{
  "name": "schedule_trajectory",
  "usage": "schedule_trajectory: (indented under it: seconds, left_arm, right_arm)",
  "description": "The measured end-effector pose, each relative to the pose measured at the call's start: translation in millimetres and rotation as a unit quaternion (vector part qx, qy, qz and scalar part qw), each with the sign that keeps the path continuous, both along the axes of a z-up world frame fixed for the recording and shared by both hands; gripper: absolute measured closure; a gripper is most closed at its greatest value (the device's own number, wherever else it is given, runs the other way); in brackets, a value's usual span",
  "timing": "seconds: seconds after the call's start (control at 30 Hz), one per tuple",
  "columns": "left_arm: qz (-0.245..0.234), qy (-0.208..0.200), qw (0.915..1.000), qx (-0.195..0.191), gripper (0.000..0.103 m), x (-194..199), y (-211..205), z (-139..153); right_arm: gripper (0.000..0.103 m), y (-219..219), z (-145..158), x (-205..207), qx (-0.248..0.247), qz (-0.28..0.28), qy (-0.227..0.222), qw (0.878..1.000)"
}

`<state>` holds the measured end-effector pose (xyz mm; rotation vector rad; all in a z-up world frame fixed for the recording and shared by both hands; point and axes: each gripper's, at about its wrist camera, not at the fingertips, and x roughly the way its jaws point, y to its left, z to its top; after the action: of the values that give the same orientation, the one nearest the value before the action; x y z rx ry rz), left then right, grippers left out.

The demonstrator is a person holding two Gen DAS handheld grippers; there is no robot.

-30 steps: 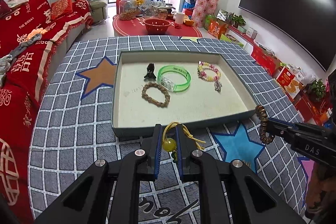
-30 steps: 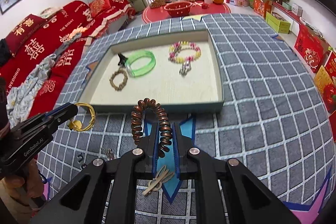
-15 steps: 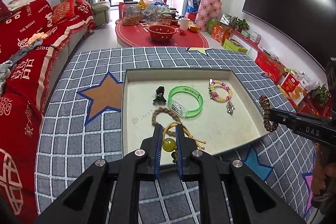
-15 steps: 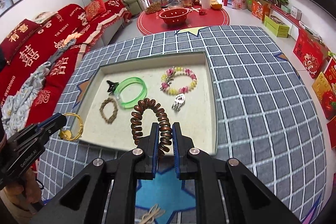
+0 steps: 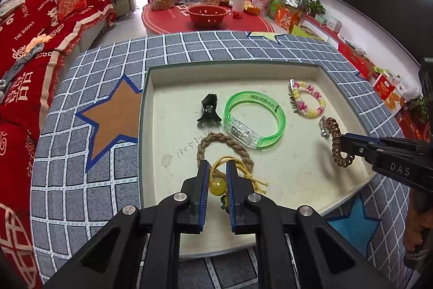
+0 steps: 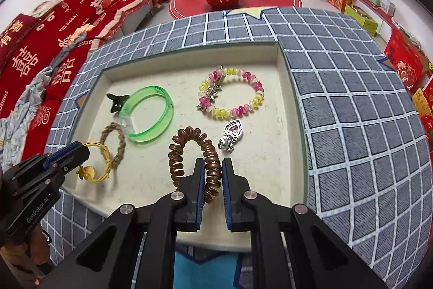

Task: Organize jewelry
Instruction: 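Carry the hair tie and coiled bracelet over the tray with both tools, then open both tools to drop the hair tie and coiled bracelet into the tray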

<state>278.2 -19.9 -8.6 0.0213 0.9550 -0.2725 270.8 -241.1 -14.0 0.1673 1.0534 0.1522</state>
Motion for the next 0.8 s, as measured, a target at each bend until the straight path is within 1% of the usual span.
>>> schedule_trajectory:
  seconds: [0.17,0.3,0.43,0.6,0.7,0.8]
  left_arm:
    - [0.009,0.009,0.9999,0.005,0.078,12,-1,-9]
    - [0.014,0.006,0.9998,0.011,0.078,20,-3,-12]
    - [0.018,0.001,0.9994,0.028,0.078,26,-7,-16]
    - [0.023,0.000,0.9990,0.037,0.077,31,-8,-20]
    - [0.025,-0.003,0.9988,0.041,0.077,31,-10,-20]
    - [0.022,-0.009,0.9982,0.055,0.077,30,-14,-20]
  right_arm:
    - [0.090,2,-8,12,-0.007,-0.004,0.007,1.000]
    - [0.090,3,-11,21,-0.018,-0.006,0.003,1.000]
    - [0.090,2,-13,29,-0.028,-0.009,-0.001,1.000]
    - [0.090,-1,-14,38,-0.040,-0.015,-0.006,0.999]
    - [0.090,0,-15,37,-0.047,-0.012,-0.010,0.999]
    - [0.089,3,-15,35,-0.056,-0.009,-0.013,0.998]
